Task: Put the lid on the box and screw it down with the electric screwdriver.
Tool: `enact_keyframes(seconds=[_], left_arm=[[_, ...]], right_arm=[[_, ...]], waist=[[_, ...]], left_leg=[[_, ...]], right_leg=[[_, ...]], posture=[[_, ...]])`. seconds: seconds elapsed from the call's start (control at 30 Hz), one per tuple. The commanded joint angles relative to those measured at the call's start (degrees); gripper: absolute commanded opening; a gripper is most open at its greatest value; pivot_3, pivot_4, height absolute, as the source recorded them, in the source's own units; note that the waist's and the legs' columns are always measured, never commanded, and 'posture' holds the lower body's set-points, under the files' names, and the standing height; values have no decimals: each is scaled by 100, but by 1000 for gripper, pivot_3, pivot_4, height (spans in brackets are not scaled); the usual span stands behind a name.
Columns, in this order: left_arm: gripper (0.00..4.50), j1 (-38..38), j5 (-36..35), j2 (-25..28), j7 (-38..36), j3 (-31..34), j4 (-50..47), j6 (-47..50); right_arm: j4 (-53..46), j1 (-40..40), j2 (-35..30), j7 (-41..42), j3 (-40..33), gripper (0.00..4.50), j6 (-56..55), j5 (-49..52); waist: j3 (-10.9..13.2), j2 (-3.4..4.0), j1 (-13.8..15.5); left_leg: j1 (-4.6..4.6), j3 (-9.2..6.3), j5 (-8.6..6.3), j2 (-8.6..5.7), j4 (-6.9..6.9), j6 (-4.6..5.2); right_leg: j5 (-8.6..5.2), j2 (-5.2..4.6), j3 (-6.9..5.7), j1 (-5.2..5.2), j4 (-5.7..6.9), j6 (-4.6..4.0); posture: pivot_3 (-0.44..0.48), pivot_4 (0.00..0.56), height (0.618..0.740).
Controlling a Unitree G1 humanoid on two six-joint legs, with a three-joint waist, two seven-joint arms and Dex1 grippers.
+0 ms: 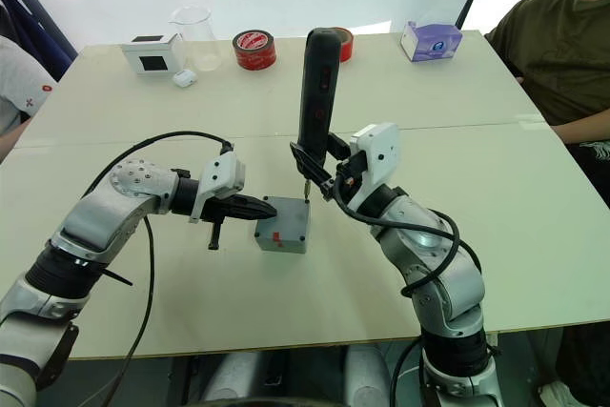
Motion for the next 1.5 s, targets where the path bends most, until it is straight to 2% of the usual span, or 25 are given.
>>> enact_keyframes(seconds=[0.03,0.3,0.63,0.87,1.07,1.23,1.5], left_arm=[[0,136,187,24,-2,-130,12,88],[0,202,176,22,31,-142,-138,184],[0,202,230,26,-21,-131,-116,185],[0,277,286,44,-51,-139,-92,135],[0,345,369,19,-30,-215,-160,164],[0,357,417,6,-29,-256,-168,176],[0,331,425,24,-57,-222,-122,200]], right_arm=[[-183,58,-37,72,10,1743,-350,-87],[52,312,0,108,189,1743,-658,-317],[237,322,85,190,563,1743,-877,-541],[589,827,-239,342,727,1743,-940,-905],[670,899,-393,318,883,1743,-640,-1034],[833,742,-333,231,1038,1743,-395,-1110],[948,659,-351,270,1051,1743,-248,-1131]], waist=[[0,0,1],[-5,-2,7],[-5,-3,0],[-45,-22,1],[-114,-43,9],[-136,-48,7],[-164,-54,11]], left_leg=[[0,0,0,0,0,0],[12,0,0,0,0,1],[91,-1,-8,4,-7,13],[102,-1,-10,5,-7,16],[128,-2,-12,8,-10,18],[201,-3,-29,8,-23,38],[201,-5,-31,8,-24,40]], right_leg=[[0,0,0,0,0,0],[0,0,0,13,0,0],[-4,4,0,91,-11,-2],[-5,5,0,104,-14,-4],[-9,6,0,130,-15,-8],[-30,5,-1,200,-25,-18],[-32,2,-2,197,-26,-21]], posture=[[0,150,740],[0,150,740],[0,150,740],[0,150,740],[0,150,740],[0,150,740],[0,150,740]])
